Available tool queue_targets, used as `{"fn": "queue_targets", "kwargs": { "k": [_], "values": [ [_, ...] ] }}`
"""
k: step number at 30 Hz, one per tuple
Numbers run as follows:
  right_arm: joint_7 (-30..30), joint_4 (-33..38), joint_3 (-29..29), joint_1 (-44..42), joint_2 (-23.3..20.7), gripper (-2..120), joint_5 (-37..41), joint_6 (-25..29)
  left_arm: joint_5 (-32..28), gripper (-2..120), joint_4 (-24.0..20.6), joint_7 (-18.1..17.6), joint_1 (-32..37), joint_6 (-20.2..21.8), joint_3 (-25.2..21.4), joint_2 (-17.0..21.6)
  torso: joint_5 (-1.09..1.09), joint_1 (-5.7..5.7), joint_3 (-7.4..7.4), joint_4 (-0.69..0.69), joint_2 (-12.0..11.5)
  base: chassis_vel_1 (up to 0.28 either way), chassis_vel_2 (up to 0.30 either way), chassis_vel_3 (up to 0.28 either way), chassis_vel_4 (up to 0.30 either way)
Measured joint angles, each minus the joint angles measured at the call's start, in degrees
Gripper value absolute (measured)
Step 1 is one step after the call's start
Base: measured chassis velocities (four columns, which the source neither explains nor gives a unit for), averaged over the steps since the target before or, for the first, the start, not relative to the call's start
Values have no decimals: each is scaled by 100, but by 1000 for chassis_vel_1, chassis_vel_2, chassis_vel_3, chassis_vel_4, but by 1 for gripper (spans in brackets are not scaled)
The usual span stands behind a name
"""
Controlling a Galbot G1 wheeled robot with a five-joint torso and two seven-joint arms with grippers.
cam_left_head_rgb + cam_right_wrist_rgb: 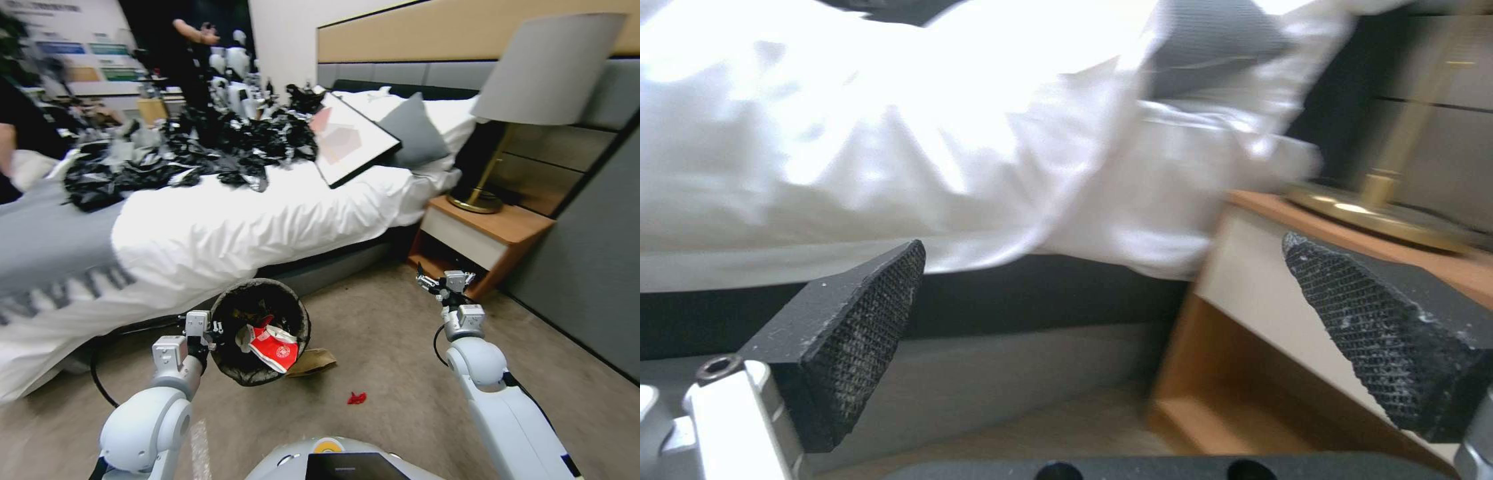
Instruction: Pick up the trash bin, then pick up the garbage from the floor and place it into the trash bin.
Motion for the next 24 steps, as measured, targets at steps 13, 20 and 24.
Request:
{"fn": "queue_targets", "kwargs": {
  "k": [13,20,24],
  "values": [
    [255,35,-58,-15,39,100,155,36,40,0,24,17,-27,-1,1,3,0,0,0,-4,0,45,40,48,42],
    [343,11,-105,-32,123,100,188,98,120,0,67,26,-25,0,11,-29,0,0,0,-1,0,0,0,0,0],
    [350,4,-122,-29,157,100,186,41,138,0,83,24,-29,0,8,-28,0,0,0,-1,0,0,0,0,0]
  ]
}}
